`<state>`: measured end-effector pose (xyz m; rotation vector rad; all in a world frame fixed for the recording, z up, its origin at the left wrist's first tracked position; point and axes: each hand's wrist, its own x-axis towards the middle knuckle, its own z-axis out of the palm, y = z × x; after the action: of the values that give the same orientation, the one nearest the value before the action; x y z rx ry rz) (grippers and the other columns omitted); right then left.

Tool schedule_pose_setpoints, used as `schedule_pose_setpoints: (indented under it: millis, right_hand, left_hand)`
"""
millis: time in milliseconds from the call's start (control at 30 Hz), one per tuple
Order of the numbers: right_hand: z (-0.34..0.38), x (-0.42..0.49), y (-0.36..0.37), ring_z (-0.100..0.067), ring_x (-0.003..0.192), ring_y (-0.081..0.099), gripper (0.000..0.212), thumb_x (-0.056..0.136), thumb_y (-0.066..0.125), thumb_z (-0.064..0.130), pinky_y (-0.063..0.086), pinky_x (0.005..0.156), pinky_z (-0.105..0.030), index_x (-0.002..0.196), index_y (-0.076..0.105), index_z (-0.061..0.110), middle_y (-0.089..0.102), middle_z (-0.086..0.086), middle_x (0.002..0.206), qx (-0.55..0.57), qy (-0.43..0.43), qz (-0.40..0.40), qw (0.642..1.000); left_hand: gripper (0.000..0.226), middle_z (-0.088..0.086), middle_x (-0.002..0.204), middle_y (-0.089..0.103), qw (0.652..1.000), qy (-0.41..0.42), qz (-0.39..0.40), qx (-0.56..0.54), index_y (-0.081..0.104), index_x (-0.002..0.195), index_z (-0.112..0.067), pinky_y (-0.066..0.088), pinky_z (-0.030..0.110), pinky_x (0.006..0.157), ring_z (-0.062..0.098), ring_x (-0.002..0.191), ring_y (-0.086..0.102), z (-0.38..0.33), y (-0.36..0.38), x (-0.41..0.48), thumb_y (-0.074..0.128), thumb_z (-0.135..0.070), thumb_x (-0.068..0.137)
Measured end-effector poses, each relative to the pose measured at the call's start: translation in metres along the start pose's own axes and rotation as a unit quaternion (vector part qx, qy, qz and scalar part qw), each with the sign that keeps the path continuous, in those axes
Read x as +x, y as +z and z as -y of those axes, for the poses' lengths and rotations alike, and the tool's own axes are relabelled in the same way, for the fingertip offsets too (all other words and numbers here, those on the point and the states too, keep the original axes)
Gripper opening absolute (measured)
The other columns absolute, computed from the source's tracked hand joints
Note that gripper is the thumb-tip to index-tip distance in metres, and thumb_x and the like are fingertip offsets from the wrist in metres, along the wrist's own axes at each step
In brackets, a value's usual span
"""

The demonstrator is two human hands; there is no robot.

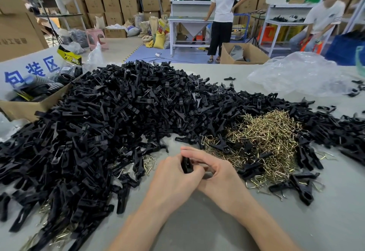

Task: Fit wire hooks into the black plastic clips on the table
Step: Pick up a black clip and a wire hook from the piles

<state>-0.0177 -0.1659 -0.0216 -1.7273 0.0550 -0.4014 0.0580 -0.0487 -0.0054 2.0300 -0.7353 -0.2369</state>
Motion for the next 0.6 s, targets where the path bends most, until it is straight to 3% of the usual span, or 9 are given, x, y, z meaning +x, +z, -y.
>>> schedule_pose_setpoints:
  millis: [100,200,300,400,533,600]
  right_hand:
    - [-0.0004,0.0005,0.0005,0.001,0.091,0.068,0.060,0.079,0.074,-0.014,0.052,0.077,-0.014,0.123,0.068,0.026,0.063,0.024,0.132,0.006,0.007,0.003,1.000]
    - [-0.0018,0.0003,0.0001,0.000,0.089,0.068,0.059,0.079,0.075,-0.014,0.051,0.078,-0.014,0.123,0.069,0.025,0.063,0.023,0.133,0.010,0.011,0.002,1.000]
    - [-0.0032,0.0009,-0.0012,-0.004,0.097,0.070,0.059,0.078,0.075,-0.013,0.052,0.084,-0.016,0.123,0.069,0.024,0.064,0.019,0.134,-0.004,0.006,0.002,1.000]
    - [-0.0038,0.0028,-0.0009,0.000,0.093,0.068,0.060,0.078,0.074,-0.014,0.052,0.082,-0.017,0.123,0.069,0.025,0.063,0.017,0.135,-0.013,0.002,-0.001,1.000]
    - [-0.0036,0.0049,0.0007,-0.013,0.098,0.070,0.060,0.080,0.071,-0.009,0.056,0.088,-0.031,0.116,0.069,0.039,0.060,0.024,0.136,-0.053,-0.013,-0.013,0.998]
    - [-0.0011,0.0053,0.0015,-0.009,0.105,0.068,0.053,0.076,0.068,0.002,0.053,0.090,-0.022,0.113,0.068,0.040,0.060,0.027,0.134,-0.070,-0.034,-0.031,0.996]
  left_hand:
    - [0.021,-0.016,0.051,0.059,1.000,-0.010,-0.016,0.002,0.057,0.062,-0.021,0.035,0.019,0.043,0.003,0.045,0.049,0.0010,0.0012,0.0002,0.052,-0.041,0.068]
    - [0.025,-0.013,0.048,0.056,1.000,-0.016,-0.026,-0.003,0.058,0.063,-0.018,0.034,0.019,0.042,0.004,0.043,0.046,0.0006,0.0025,-0.0018,0.051,-0.043,0.066]
    - [0.015,-0.011,0.045,0.051,1.000,-0.016,-0.017,-0.006,0.059,0.072,-0.034,0.033,0.021,0.042,0.006,0.043,0.043,0.0000,0.0041,-0.0018,0.049,-0.045,0.068]
    - [0.017,-0.011,0.042,0.049,0.998,-0.022,0.011,-0.056,0.061,0.062,-0.039,0.032,0.023,0.044,0.006,0.042,0.040,-0.0013,0.0034,-0.0007,0.050,-0.044,0.073]
    - [0.015,-0.008,0.051,0.058,0.995,-0.022,0.027,-0.095,0.065,0.078,-0.043,0.036,0.023,0.045,0.005,0.045,0.045,-0.0029,0.0004,-0.0011,0.050,-0.047,0.080]
    - [0.015,-0.011,0.065,0.066,0.992,-0.004,0.033,-0.122,0.066,0.085,-0.039,0.041,0.020,0.049,0.001,0.053,0.050,-0.0034,-0.0002,-0.0017,0.051,-0.043,0.085]
